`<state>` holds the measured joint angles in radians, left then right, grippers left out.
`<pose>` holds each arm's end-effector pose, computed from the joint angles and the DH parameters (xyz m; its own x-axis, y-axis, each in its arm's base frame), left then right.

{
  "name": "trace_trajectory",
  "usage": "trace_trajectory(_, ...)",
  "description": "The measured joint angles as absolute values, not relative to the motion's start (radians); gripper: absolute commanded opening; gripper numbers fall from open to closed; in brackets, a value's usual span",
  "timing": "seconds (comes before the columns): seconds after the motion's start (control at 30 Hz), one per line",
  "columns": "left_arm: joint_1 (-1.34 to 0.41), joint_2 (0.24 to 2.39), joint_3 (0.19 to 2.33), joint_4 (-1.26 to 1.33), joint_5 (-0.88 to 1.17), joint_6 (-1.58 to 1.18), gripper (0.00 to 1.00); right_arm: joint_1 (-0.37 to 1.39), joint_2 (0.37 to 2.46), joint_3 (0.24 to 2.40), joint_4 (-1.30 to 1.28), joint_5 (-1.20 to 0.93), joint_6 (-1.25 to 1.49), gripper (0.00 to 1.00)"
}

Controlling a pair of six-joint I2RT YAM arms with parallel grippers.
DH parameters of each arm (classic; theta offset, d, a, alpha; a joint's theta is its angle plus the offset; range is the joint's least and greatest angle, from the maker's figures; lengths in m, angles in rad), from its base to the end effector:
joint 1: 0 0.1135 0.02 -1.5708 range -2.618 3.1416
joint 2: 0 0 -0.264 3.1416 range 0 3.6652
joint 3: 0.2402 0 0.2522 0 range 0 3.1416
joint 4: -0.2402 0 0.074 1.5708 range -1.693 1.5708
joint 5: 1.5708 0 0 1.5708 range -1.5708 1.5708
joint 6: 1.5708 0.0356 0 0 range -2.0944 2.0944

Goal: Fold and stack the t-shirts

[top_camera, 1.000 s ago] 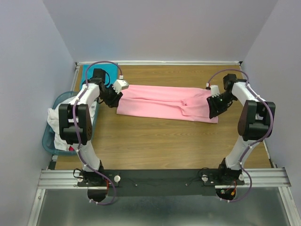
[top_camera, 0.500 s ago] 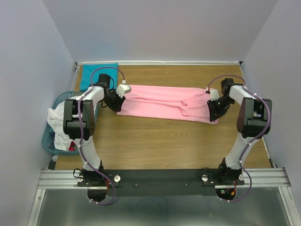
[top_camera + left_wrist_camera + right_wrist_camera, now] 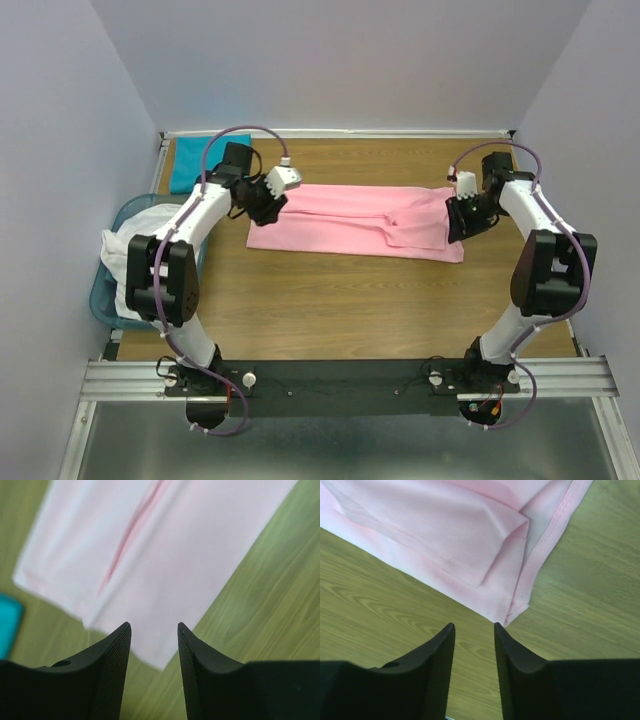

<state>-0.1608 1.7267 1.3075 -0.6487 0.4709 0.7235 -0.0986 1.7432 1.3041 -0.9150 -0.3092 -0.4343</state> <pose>0.3529 -0.0736 0.2368 -0.4109 0.6643 -0.6244 0.8413 0.5402 0.0211 0.3352 -0.0223 0.2184 -0.8937 -0.3144 -0.3201 -0.3829 0.9062 0.1791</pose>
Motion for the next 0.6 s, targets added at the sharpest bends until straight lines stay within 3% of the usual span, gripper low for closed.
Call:
trace_trajectory(0.23,-0.436,1.715,1.376,-0.462,0.651,0.468,0.54,-0.099,1.777,1.343,-0.91,-0.391,-0.345,0.48)
trace_trajectory(0.6,-0.591,1.979,1.347,0.004,0.79,-0.085,0.54,-0.099,1.888,1.346,-0.878,-0.414,-0.268,0.48)
